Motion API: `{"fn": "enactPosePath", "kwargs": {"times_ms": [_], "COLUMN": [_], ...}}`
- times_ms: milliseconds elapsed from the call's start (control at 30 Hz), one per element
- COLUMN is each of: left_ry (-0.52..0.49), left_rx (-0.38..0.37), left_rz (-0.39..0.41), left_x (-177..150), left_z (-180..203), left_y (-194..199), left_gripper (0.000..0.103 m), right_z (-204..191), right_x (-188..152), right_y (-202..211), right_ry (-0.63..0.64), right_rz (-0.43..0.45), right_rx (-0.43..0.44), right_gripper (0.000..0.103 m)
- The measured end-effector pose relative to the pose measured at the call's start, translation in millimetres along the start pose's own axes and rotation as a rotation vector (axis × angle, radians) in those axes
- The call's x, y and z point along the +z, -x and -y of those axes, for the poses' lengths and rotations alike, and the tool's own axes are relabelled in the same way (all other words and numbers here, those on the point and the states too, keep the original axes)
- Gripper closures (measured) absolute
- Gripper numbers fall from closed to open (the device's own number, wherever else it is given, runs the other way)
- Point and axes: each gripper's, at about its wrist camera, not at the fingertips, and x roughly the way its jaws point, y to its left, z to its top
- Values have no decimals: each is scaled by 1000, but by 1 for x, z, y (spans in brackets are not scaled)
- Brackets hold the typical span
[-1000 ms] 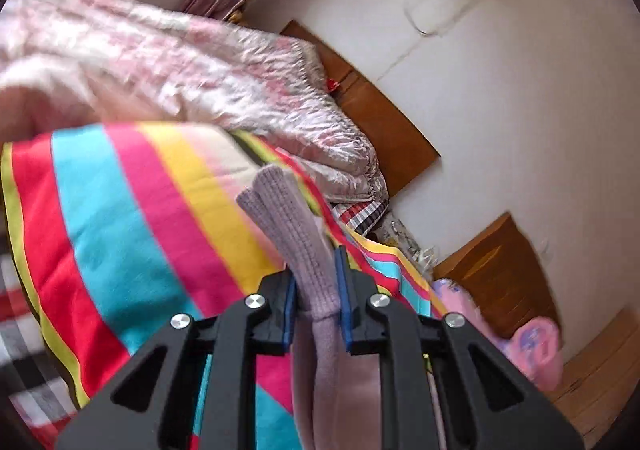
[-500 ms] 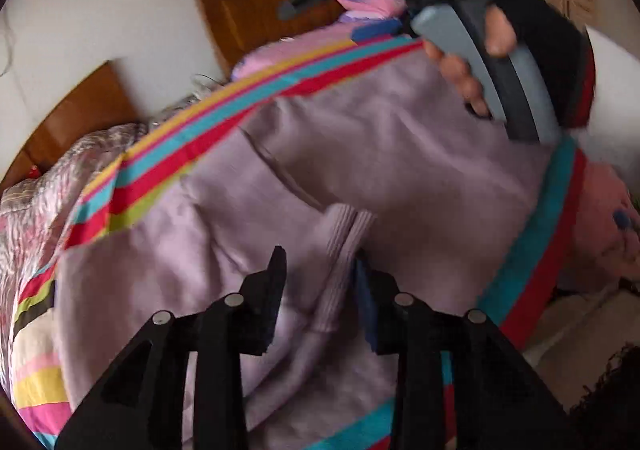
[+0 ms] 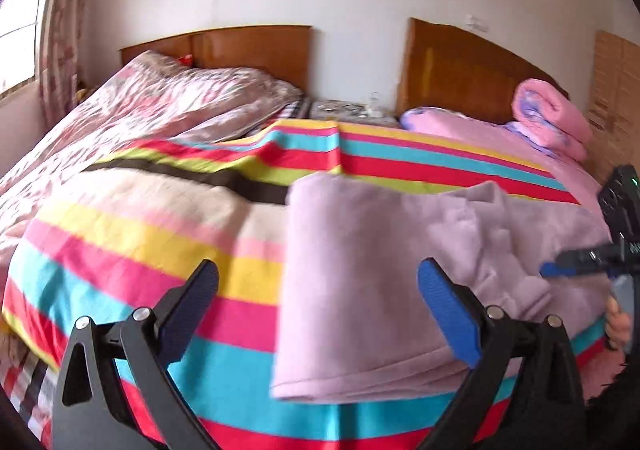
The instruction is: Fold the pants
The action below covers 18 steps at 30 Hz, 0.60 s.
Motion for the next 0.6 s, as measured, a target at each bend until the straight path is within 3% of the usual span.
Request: {"fn": "enactPosePath", "kwargs": {"times_ms": [200, 367, 467, 533, 600], "left_ry": [-3, -63, -75, -71, -64], "left_rx": [-3, -15, -15, -9, -7], "left_rz": [-45, -35, -35, -47, -70], "left_x": [-23, -35, -41, -48, -58], "left_z": [-5, 4, -2, -8, -15], "left_y": [-10, -11, 2, 12, 17], "left_gripper": [3, 3, 3, 2, 2], "right_z": [-13, 1, 0, -5, -16], "right_x": [-21, -8, -4, -6, -4], "right_y": [-13, -20, -24, -30, -28], "right_ry": [-44, -176, -163, -140, -93], "right_rz": [-65, -4, -7, -23, 9], "right_rx": [64, 92, 76, 77, 57], "right_gripper": [28, 36, 52, 81, 87]}}
